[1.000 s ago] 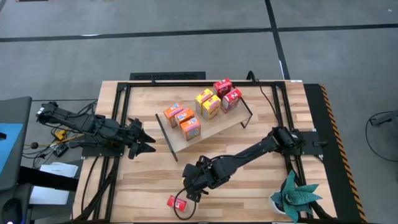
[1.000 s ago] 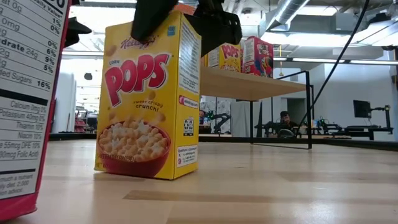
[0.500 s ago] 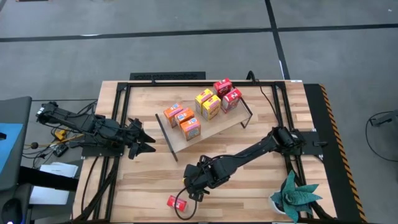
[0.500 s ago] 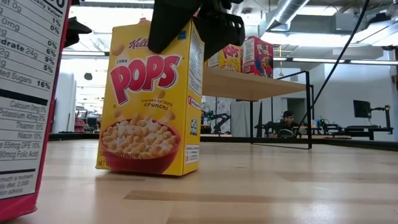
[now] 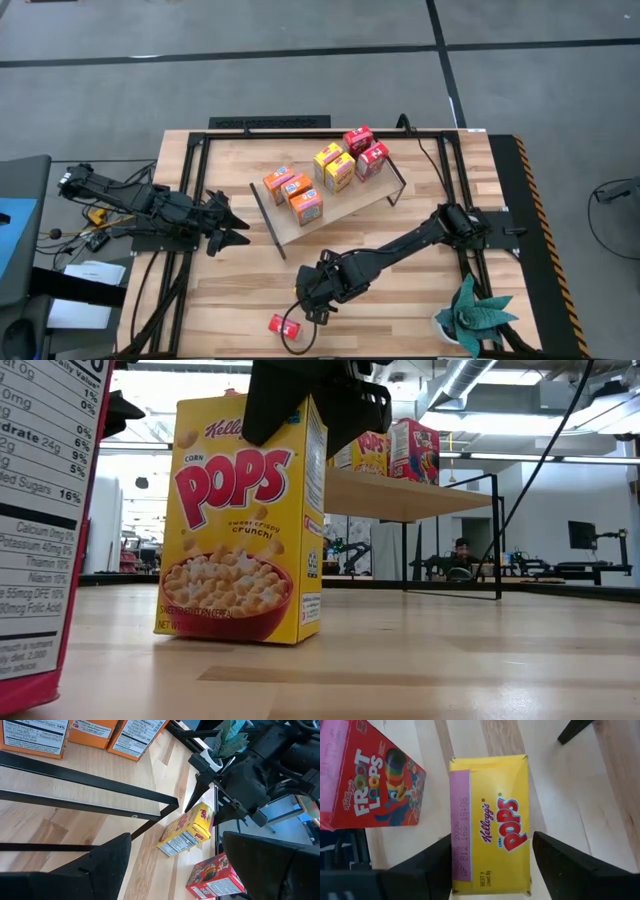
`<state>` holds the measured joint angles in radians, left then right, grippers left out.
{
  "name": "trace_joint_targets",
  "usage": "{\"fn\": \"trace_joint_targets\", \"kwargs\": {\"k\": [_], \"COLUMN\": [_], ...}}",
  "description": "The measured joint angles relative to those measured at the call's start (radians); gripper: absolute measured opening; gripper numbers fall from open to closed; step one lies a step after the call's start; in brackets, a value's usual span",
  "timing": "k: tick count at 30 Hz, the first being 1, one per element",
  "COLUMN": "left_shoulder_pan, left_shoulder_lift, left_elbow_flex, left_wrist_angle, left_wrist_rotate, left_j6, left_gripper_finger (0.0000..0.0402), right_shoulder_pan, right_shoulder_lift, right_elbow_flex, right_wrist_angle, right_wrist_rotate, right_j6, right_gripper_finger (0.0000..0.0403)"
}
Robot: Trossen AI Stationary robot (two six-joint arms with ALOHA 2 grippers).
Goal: Stack cereal on shelf
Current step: Put the yellow cereal box on the shelf aligned with the other yellow cereal box
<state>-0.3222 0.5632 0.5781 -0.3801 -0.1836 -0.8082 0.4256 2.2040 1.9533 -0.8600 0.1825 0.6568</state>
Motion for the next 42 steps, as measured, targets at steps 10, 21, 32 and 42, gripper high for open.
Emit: {"fn": "trace_joint_targets", "kwargs": {"k": [10, 21, 32, 42], "left_shoulder_pan": [0.000, 0.000, 0.000, 0.000], "left_shoulder_lift": [0.000, 0.000, 0.000, -0.001], "left_elbow_flex": [0.000, 0.000, 0.000, 0.000], "left_wrist_angle": [-0.005, -0.006, -0.005, -0.004], "left_wrist_rotate": [-0.006, -0.007, -0.008, -0.008], "left_j6": [0.000, 0.000, 0.037, 0.088], "left_gripper_finger": [0.0304, 0.0304, 0.0304, 0.0304], "right_shoulder_pan": [-0.016, -0.038, -0.093, -0.187], "right_shoulder_lift": [-0.025, -0.024, -0.095, -0.347], "right_elbow_flex": [0.012, 0.130, 0.369, 0.363], "right_wrist_angle": [-0.017, -0.136, -0.507, -0.672], "right_wrist_rotate": [-0.005, -0.006, -0.006, 0.074], "right_j6": [-0.055, -0.187, -0.411, -0.524], "right_gripper_finger": [0.0200, 0.0141, 0.0161, 0.0144]}}
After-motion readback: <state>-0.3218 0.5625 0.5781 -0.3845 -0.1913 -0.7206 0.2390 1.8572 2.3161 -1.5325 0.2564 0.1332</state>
